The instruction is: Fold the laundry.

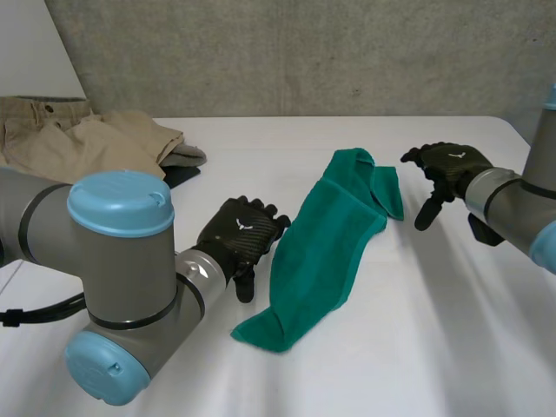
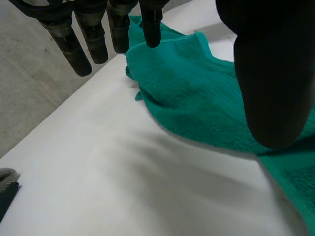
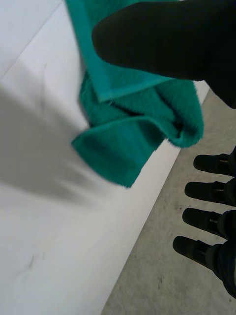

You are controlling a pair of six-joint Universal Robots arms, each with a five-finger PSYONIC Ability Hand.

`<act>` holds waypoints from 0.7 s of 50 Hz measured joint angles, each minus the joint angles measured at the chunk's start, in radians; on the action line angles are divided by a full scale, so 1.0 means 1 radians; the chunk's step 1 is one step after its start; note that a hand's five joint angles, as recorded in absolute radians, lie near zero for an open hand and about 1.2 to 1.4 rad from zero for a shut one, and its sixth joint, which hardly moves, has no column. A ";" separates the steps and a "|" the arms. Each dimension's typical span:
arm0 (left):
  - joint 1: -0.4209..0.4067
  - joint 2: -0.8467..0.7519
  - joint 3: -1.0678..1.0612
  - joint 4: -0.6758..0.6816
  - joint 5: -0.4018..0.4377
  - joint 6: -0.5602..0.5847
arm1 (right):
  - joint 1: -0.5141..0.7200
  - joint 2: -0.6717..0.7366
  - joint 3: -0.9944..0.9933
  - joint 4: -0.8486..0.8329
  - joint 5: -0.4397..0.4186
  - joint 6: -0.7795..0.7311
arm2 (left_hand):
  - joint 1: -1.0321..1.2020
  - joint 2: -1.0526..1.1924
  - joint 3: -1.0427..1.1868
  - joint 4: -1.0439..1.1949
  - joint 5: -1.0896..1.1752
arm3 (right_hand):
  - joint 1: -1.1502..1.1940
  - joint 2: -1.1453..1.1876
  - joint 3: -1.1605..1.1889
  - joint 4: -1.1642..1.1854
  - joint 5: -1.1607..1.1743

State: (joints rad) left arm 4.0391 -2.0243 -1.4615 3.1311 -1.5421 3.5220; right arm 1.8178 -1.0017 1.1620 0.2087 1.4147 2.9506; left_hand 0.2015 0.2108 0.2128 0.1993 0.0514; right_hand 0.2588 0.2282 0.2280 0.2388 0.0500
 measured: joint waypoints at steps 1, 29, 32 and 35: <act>0.001 0.003 0.002 0.002 0.000 -0.004 | 0.008 0.001 -0.002 0.001 0.002 0.017 | 0.000 0.000 0.000 0.000 0.000 | 0.000 -0.005 -0.004 -0.007 0.000; 0.129 0.126 0.044 0.060 0.110 -0.176 | 0.143 0.565 -0.655 0.120 0.110 0.489 | 0.000 0.000 0.000 0.000 0.000 | 0.364 0.399 0.403 0.388 0.405; 0.136 0.120 0.046 0.064 0.110 -0.176 | 0.150 0.593 -0.678 0.126 0.109 0.487 | 0.000 0.000 0.000 0.000 0.000 | 0.436 0.474 0.468 0.455 0.470; 0.145 0.113 0.050 0.070 0.109 -0.175 | 0.159 0.602 -0.680 0.128 0.106 0.485 | 0.000 0.000 0.000 0.000 0.000 | 0.487 0.560 0.558 0.542 0.557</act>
State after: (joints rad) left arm 4.1837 -1.9115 -1.4115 3.2008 -1.4326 3.3470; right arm 1.9767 -0.4001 0.4815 0.3365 1.5210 3.4351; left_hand 0.2015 0.2107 0.2128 0.1993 0.0515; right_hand 0.7461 0.7883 0.7860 0.7811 0.6074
